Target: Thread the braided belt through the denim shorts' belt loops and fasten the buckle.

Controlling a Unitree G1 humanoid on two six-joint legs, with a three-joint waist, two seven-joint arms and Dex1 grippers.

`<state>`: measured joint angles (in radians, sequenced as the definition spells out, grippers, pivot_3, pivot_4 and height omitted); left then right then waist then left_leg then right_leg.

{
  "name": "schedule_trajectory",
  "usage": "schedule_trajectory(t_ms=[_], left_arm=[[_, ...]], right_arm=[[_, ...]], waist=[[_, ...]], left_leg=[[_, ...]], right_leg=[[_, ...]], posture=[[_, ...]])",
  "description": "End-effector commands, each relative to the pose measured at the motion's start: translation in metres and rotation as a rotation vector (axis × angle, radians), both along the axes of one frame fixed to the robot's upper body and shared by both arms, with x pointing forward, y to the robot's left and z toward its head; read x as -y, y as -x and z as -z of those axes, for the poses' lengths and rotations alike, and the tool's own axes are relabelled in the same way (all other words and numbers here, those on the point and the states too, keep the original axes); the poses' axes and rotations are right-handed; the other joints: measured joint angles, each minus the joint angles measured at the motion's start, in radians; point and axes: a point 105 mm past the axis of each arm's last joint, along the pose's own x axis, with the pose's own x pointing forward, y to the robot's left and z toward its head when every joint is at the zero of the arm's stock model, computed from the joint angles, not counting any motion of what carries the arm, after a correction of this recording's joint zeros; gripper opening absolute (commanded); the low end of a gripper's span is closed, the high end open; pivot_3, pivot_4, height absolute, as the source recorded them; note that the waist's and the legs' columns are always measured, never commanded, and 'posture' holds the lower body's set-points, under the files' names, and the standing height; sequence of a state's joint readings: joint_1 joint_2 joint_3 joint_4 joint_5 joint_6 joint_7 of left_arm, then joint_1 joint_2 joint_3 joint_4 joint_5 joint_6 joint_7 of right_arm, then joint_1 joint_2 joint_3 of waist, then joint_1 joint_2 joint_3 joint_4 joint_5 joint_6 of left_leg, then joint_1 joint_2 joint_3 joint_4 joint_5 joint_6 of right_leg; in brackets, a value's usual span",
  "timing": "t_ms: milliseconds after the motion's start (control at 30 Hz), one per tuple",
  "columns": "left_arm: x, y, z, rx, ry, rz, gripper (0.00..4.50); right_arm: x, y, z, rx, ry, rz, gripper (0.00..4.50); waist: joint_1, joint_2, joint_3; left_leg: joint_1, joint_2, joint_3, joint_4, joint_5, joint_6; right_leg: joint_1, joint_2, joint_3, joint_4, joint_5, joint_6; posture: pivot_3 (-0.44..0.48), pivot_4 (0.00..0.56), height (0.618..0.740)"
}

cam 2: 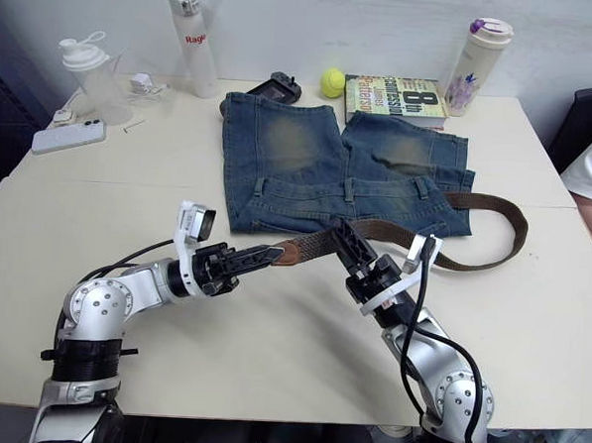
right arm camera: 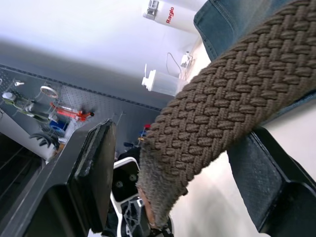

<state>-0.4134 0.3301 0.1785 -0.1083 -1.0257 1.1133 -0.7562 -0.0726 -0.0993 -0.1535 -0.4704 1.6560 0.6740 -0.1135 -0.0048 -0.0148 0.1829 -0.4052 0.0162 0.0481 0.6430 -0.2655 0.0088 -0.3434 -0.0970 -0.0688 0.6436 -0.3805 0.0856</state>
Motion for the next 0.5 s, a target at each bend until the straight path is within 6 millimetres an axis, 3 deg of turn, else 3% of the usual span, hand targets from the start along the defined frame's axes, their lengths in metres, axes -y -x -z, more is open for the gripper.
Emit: schedule_trajectory(t_ms=[33,67,100,133,233,400,500], left_arm=[[0.001,0.005,-0.010,0.050,0.008,0.026,0.00],[0.001,0.005,-0.010,0.051,0.005,0.027,0.00],[0.001,0.005,-0.010,0.050,0.004,0.026,0.00],[0.001,0.005,-0.009,0.050,0.002,0.023,0.00],[0.002,0.004,-0.009,0.049,-0.004,0.022,0.00],[0.002,0.004,-0.009,0.034,0.006,0.025,0.00],[0.002,0.000,-0.005,0.041,-0.012,0.008,1.20]], right_arm=[[-0.004,0.007,-0.011,0.050,-0.004,-0.020,2.82],[-0.005,0.007,-0.011,0.050,-0.003,-0.022,2.35],[-0.005,0.008,-0.011,0.051,-0.004,-0.023,2.16],[-0.007,0.008,-0.011,0.053,-0.001,-0.028,1.39],[-0.010,0.010,-0.010,0.058,0.010,-0.038,0.03],[-0.002,0.007,-0.015,0.068,-0.029,0.000,0.03],[0.000,0.004,-0.015,0.065,-0.027,0.014,0.00]], waist=[[0.000,0.000,0.000],[0.000,0.000,0.000],[0.000,0.000,0.000],[0.000,0.000,0.000],[0.000,0.000,0.000],[0.000,0.000,0.000],[0.000,0.000,0.000]], left_leg=[[0.000,0.000,0.000,0.000,0.000,0.000],[0.000,0.000,0.000,0.000,0.000,0.000],[0.000,0.000,0.000,0.000,0.000,0.000],[0.000,0.000,0.000,0.000,0.000,0.000],[0.000,0.000,0.001,0.000,0.000,0.000],[0.000,0.000,0.001,-0.001,0.000,0.000],[0.000,0.000,0.001,-0.001,0.000,0.000]], right_leg=[[0.000,0.000,0.000,0.000,0.000,0.000],[0.000,0.000,0.000,0.000,0.000,0.000],[0.000,0.000,0.000,0.000,0.000,0.000],[0.000,0.000,0.001,0.000,0.000,0.000],[0.000,0.000,0.001,-0.001,0.000,0.000],[-0.001,0.000,0.001,-0.001,0.000,0.000],[-0.001,0.000,0.001,-0.001,0.000,0.000]], posture=[[0.000,0.150,0.740],[0.000,0.150,0.740],[0.000,0.150,0.740],[0.000,0.150,0.740],[0.000,0.150,0.740],[0.000,0.150,0.740],[0.000,0.150,0.740]])
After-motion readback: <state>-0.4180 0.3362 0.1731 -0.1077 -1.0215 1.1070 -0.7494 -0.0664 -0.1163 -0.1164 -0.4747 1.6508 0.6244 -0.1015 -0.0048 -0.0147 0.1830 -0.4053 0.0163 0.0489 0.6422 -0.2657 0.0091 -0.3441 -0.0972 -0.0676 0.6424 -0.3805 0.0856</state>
